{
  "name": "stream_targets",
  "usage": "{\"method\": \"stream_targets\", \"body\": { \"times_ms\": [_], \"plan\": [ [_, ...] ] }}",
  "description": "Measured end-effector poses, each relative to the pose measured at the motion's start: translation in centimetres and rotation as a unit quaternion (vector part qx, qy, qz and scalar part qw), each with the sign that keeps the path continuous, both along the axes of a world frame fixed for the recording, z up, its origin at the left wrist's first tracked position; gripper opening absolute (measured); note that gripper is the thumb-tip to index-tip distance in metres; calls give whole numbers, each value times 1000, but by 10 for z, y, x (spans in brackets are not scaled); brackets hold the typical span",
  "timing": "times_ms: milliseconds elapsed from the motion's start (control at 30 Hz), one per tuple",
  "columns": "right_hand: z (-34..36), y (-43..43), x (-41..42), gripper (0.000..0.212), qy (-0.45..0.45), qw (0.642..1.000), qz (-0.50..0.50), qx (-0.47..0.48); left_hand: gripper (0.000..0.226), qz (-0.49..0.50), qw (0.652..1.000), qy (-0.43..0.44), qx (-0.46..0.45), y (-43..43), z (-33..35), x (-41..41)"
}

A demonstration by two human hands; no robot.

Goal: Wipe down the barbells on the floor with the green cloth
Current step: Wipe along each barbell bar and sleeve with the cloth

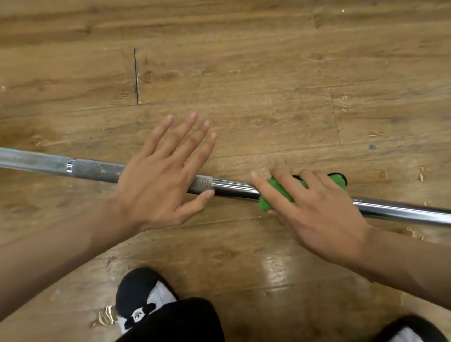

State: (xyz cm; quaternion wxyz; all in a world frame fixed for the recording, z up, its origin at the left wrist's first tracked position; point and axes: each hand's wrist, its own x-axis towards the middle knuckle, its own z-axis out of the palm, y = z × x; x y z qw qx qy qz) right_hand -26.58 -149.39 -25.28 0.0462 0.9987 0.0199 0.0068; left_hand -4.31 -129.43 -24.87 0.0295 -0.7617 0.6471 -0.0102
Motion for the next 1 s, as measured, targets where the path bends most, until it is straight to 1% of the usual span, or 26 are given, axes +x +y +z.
{"method": "stream_targets", "body": {
  "times_ms": [100, 167, 233, 300, 400, 500, 567, 633, 700, 767, 867, 933, 1000],
  "plan": [
    [-11, 55, 42, 62, -25, 998, -46, 32, 85, -4, 1000, -3, 8, 4, 1, -5],
    [-8, 62, 54, 65, -15, 998, -31, 50, 85, -5, 1000, 1, 11, 10, 1, -7],
    [1, 37, 31, 64, 9, 998, 2, 66, 83, -6, 1000, 4, 10, 16, 0, -11],
    [7, -2, -16, 60, 25, 996, 26, 85, 82, -1, 1000, -6, 6, 22, -1, -16],
    [15, -28, -66, 63, 44, 997, 26, 60, 77, -1, 999, -35, -1, 30, -3, -26],
    [9, 17, -35, 63, 20, 997, -20, 68, 72, -10, 998, -68, -11, 38, -6, -33],
    [-1, 58, 1, 64, 0, 996, -20, 83, 72, -14, 997, -71, -12, 43, -6, -37],
    [-4, 81, 19, 63, 26, 996, -12, 90, 74, -12, 998, -65, -13, 47, -6, -40],
    [1, 71, 6, 62, 41, 992, -9, 119, 75, -4, 998, -67, -17, 49, -8, -41],
    [7, 39, -28, 65, 61, 988, -7, 139, 75, 2, 997, -69, -24, 49, -10, -42],
    [17, 2, -67, 61, 64, 992, -10, 107, 75, 12, 996, -79, -31, 47, -11, -42],
    [14, 8, -60, 60, 65, 992, -14, 105, 74, 12, 996, -82, -31, 45, -11, -41],
    [7, 28, -32, 61, 61, 990, -21, 127, 73, 9, 996, -82, -32, 41, -11, -38]
  ]
}}
